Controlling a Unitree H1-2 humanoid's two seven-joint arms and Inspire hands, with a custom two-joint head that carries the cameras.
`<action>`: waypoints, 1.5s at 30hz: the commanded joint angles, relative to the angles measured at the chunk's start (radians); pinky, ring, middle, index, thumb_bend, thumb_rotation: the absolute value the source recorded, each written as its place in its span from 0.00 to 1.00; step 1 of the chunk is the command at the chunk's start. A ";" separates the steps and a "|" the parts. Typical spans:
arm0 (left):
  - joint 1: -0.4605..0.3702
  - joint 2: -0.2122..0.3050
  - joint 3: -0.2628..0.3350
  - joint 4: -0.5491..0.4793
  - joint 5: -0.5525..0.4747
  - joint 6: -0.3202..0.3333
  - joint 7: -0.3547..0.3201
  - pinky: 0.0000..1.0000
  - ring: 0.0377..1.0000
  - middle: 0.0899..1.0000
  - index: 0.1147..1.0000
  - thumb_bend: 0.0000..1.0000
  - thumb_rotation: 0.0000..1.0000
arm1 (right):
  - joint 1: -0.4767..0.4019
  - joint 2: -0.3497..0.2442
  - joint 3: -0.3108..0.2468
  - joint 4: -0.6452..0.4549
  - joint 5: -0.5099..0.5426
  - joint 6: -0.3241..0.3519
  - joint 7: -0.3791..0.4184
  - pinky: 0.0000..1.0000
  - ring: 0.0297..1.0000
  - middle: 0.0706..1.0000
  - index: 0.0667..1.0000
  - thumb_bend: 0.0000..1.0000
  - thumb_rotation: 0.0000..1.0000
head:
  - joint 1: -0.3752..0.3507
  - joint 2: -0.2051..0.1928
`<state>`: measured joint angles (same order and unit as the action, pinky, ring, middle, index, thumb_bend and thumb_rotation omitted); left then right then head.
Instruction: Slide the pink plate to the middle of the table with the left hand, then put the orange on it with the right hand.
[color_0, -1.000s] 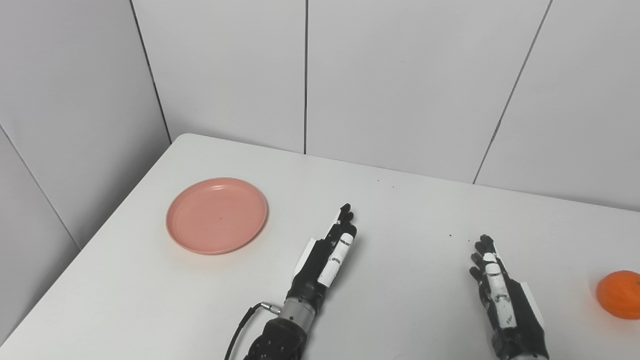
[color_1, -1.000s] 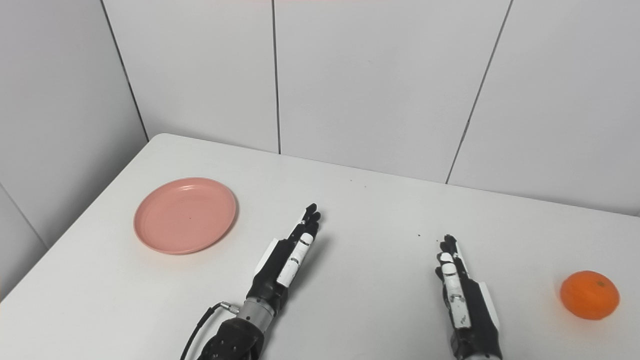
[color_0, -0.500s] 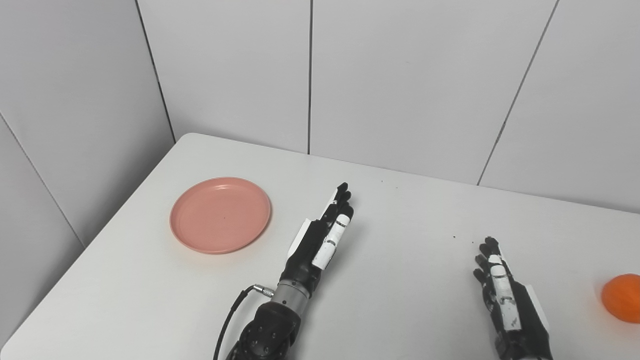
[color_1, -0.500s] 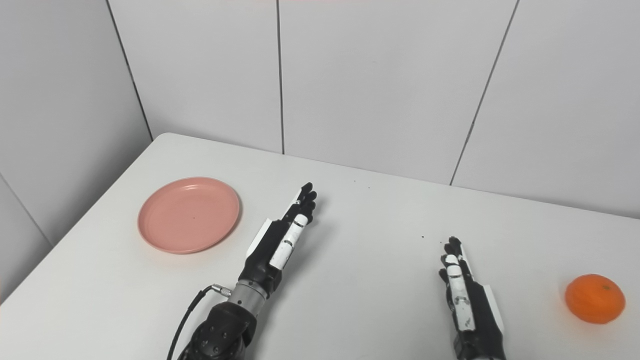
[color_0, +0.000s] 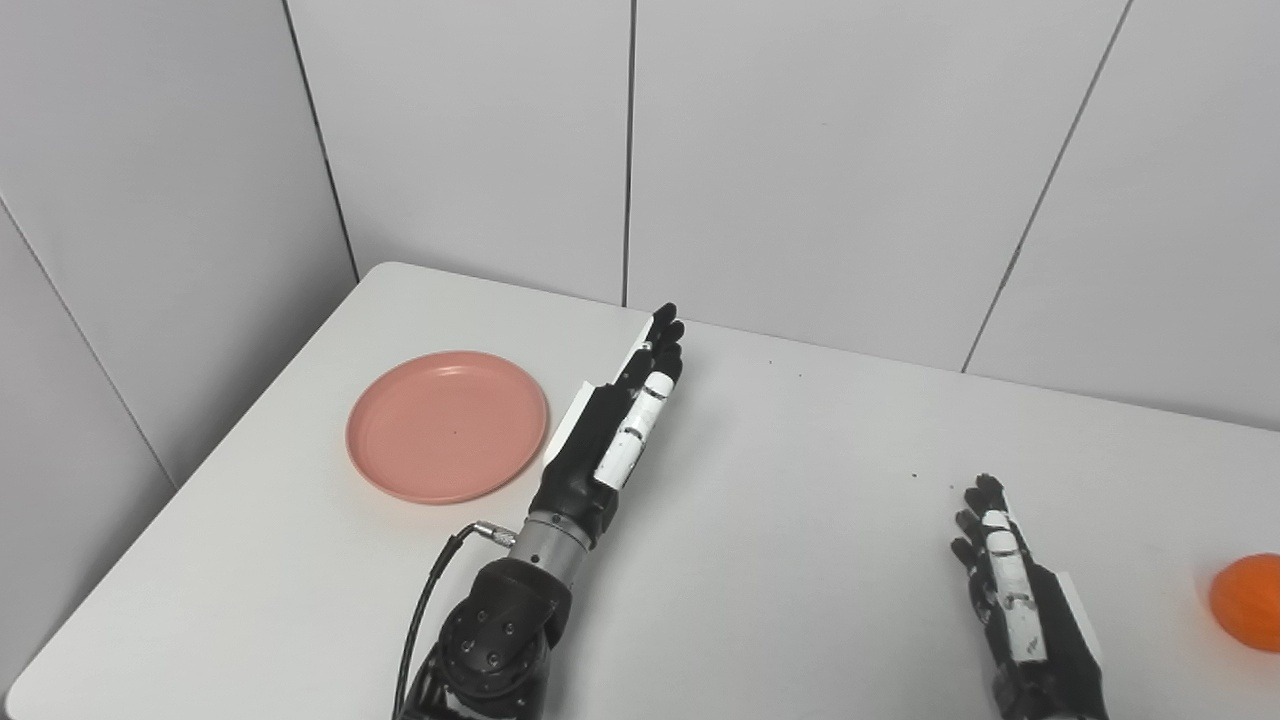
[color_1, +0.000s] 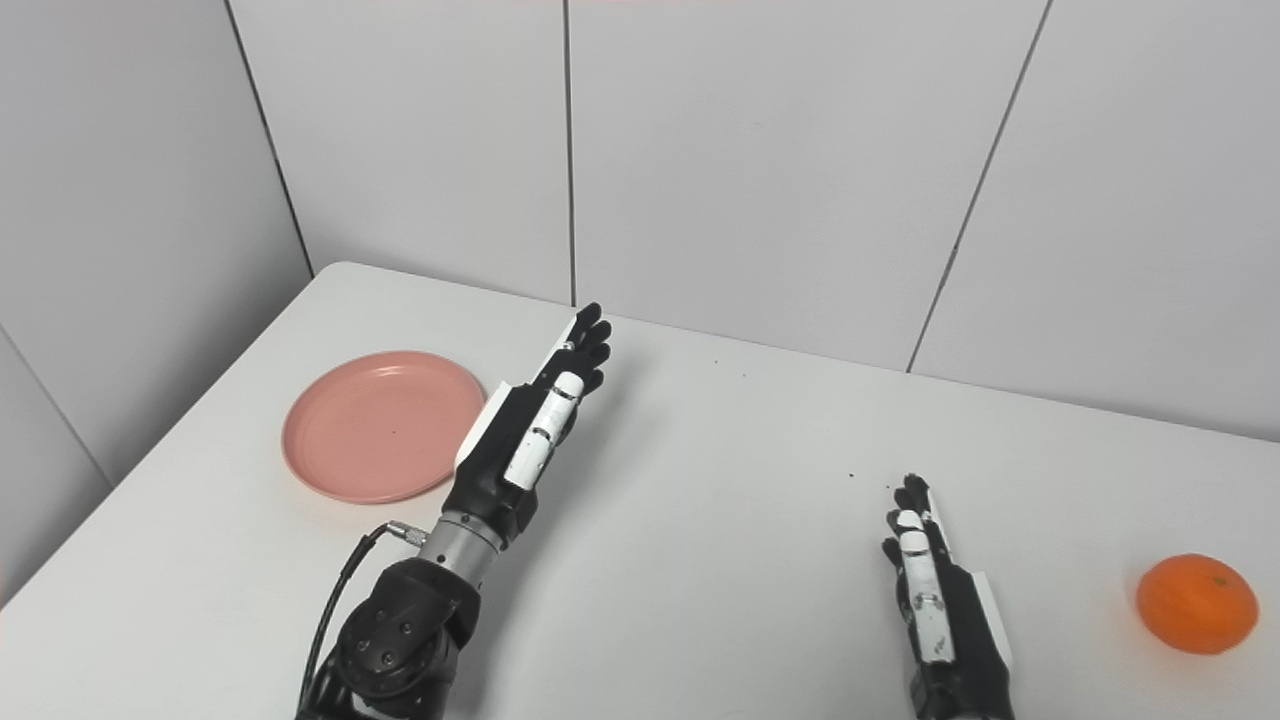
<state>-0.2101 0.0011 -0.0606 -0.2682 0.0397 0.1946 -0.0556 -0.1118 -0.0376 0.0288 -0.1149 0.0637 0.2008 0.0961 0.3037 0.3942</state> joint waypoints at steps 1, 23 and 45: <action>-0.052 0.016 0.017 -0.055 -0.014 0.021 -0.003 1.00 1.00 1.00 1.00 0.43 1.00 | -0.016 -0.001 0.000 -0.003 -0.003 -0.036 -0.001 1.00 1.00 1.00 1.00 0.12 1.00 | 0.001 0.001; -0.153 0.175 0.255 -0.060 -0.075 0.042 0.040 0.99 0.97 0.98 0.97 0.41 1.00 | -0.014 -0.003 -0.004 -0.001 0.008 -0.034 0.003 1.00 1.00 1.00 1.00 0.14 1.00 | 0.019 -0.001; -0.162 0.347 0.412 0.114 -0.162 -0.002 0.046 0.95 0.95 0.94 0.91 0.38 1.00 | -0.009 0.004 -0.012 -0.017 0.014 -0.007 -0.004 1.00 1.00 1.00 1.00 0.14 1.00 | 0.030 -0.008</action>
<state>-0.3381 0.3092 0.3376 -0.1476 -0.1110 0.2438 -0.0094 -0.1107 -0.0322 0.0223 -0.1157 0.0715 0.2001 0.0953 0.3329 0.3850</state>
